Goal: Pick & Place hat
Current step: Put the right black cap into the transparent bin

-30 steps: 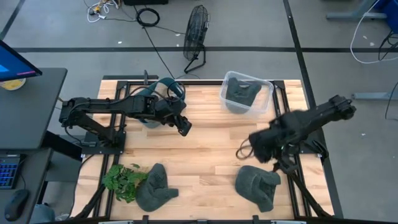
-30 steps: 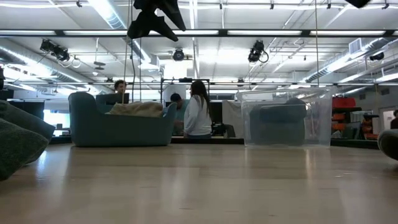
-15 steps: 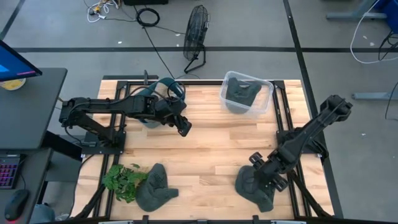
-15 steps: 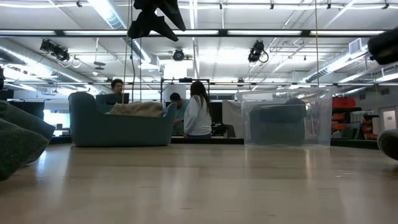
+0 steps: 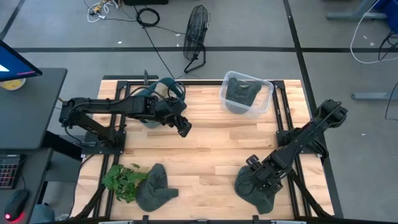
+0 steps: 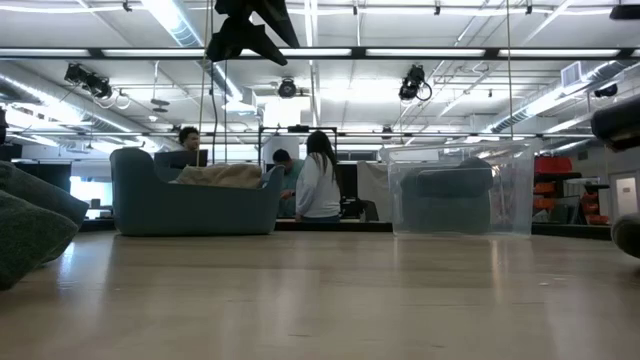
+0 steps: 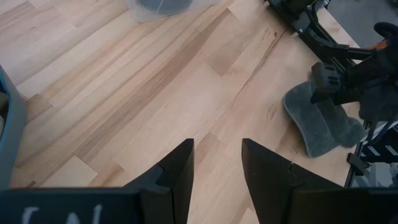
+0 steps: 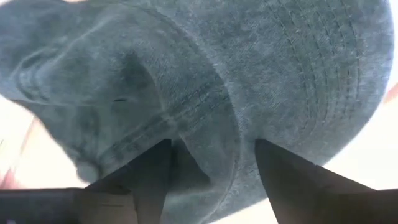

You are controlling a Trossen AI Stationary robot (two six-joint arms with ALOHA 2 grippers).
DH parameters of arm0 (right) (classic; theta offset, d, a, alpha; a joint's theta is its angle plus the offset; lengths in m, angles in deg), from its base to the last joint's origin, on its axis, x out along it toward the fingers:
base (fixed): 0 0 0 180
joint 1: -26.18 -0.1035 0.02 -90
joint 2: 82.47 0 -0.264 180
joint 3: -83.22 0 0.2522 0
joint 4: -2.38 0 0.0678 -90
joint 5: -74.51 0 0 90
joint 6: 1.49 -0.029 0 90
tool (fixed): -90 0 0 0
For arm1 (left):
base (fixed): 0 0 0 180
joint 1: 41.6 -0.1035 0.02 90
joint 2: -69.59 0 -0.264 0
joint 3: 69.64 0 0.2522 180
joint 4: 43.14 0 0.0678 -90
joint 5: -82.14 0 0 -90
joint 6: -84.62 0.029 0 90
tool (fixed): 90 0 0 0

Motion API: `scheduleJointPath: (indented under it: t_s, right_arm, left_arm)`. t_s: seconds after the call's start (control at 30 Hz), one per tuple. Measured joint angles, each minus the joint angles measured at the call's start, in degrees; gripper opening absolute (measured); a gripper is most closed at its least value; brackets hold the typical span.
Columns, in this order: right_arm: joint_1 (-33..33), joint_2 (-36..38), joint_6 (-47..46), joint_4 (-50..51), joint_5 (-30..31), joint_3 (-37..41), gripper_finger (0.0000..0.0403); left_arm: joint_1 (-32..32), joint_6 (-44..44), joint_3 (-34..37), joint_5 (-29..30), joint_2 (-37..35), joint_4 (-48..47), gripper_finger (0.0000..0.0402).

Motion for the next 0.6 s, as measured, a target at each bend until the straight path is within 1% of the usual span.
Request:
scheduleJointPath:
  t_s: [0.1,0.2,0.3,0.4,0.43,0.47,0.6]
  right_arm:
    - [0.0,-2.0,-2.2,-1.3,0.1,-0.1,0.0220]
    - [0.1,-2.3,-2.5,-1.4,0.2,-0.1,0.0176]
    - [0.2,-1.9,-2.6,-1.3,0.3,-0.1,0.0109]
    - [0.7,-1.6,-3.8,-0.7,-1.3,-0.5,0.0031]
    - [1.0,-1.4,-4.1,-0.3,-2.1,-1.1,0.0018]
    - [1.2,-1.2,-4.2,0.2,-2.6,-1.8,0.0014]
    - [1.5,-0.7,-3.3,4.5,-1.6,-6.7,0.0027]
  left_arm:
    - [0.0,0.0,0.0,0.0,0.0,0.0,0.0138]
    - [0.0,0.0,0.0,0.0,0.0,0.0,0.0138]
    - [0.0,0.0,0.0,0.0,0.0,0.0,0.0138]
    - [0.0,0.0,0.0,0.0,0.0,0.0,0.0138]
    - [0.0,0.0,0.0,0.0,0.0,0.0,0.0138]
    - [0.0,0.0,0.0,0.0,0.0,0.0,0.0138]
    - [0.0,0.0,0.0,0.0,0.0,0.2,0.0138]
